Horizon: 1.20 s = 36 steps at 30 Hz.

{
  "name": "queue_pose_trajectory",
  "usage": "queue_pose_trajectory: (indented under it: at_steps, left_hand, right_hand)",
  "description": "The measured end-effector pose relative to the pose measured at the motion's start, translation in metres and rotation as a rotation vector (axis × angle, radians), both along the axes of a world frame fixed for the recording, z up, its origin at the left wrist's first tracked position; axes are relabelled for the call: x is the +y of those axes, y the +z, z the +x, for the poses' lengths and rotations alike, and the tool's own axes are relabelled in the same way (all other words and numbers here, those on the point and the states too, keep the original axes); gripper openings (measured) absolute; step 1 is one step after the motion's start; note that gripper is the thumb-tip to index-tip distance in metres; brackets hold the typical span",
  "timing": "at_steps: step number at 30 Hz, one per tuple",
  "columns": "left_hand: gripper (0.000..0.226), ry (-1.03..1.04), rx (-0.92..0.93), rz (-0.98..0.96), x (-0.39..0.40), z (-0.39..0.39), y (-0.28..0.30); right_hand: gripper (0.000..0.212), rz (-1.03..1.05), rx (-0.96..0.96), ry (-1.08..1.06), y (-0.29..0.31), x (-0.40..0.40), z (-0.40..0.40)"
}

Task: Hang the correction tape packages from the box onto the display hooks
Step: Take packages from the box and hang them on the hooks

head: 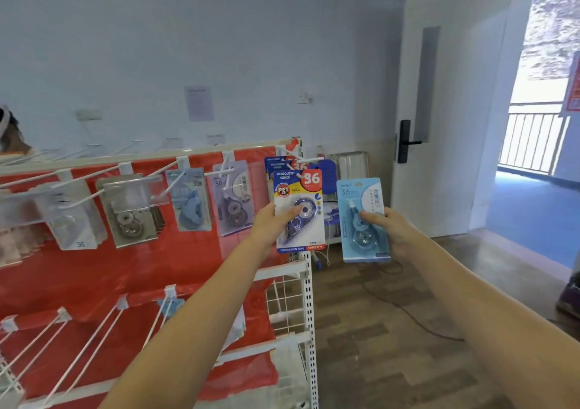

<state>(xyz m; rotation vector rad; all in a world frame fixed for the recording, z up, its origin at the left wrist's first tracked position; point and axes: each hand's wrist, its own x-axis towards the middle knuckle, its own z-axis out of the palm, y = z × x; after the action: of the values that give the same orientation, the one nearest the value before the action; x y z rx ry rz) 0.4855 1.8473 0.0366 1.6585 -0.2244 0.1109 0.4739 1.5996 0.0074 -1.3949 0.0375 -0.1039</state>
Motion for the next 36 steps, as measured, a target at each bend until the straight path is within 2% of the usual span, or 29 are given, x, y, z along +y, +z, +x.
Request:
queue_pose_trajectory:
  at_steps: [4, 10, 13, 18, 23, 27, 30, 32, 35, 36]
  left_hand:
    - [0.039, 0.031, 0.040, 0.069, 0.001, 0.031, 0.006]
    - [0.041, 0.094, 0.096, 0.080, -0.004, 0.080, 0.011]
    - [0.045, 0.109, 0.085, 0.113, -0.006, 0.095, 0.015]
    - [0.029, 0.111, 0.037, 0.195, -0.018, 0.108, 0.019]
    - [0.050, 0.167, 0.080, 0.144, -0.015, 0.105, 0.011]
    - [0.041, 0.110, 0.147, 0.150, -0.004, 0.080, -0.011]
    - [0.032, 0.066, 0.196, 0.212, 0.015, 0.065, -0.030]
    - [0.025, 0.056, 0.203, 0.289, 0.029, 0.052, -0.037]
    - [0.002, 0.072, 0.211, 0.348, 0.053, 0.029, -0.042]
    - [0.005, 0.095, 0.202, 0.365, 0.062, 0.021, -0.043]
  right_hand:
    - [0.040, 0.019, 0.008, -0.019, -0.002, -0.004, 0.019]
    - [0.062, 0.032, 0.018, -0.025, -0.008, -0.020, 0.036]
    - [0.053, 0.029, 0.028, -0.041, -0.008, -0.025, 0.039]
    - [0.035, 0.034, 0.058, -0.051, -0.012, -0.028, 0.043]
    - [0.038, 0.029, 0.067, -0.053, -0.012, -0.023, 0.037]
    - [0.046, 0.013, 0.061, -0.027, -0.012, -0.014, 0.028]
    - [0.043, -0.014, 0.074, -0.018, -0.011, -0.006, 0.020]
    - [0.036, -0.040, 0.077, -0.005, -0.011, 0.003, 0.014]
    - [0.013, -0.036, 0.058, 0.049, -0.013, 0.024, 0.000]
    - [0.009, -0.032, 0.056, 0.067, -0.014, 0.032, -0.005]
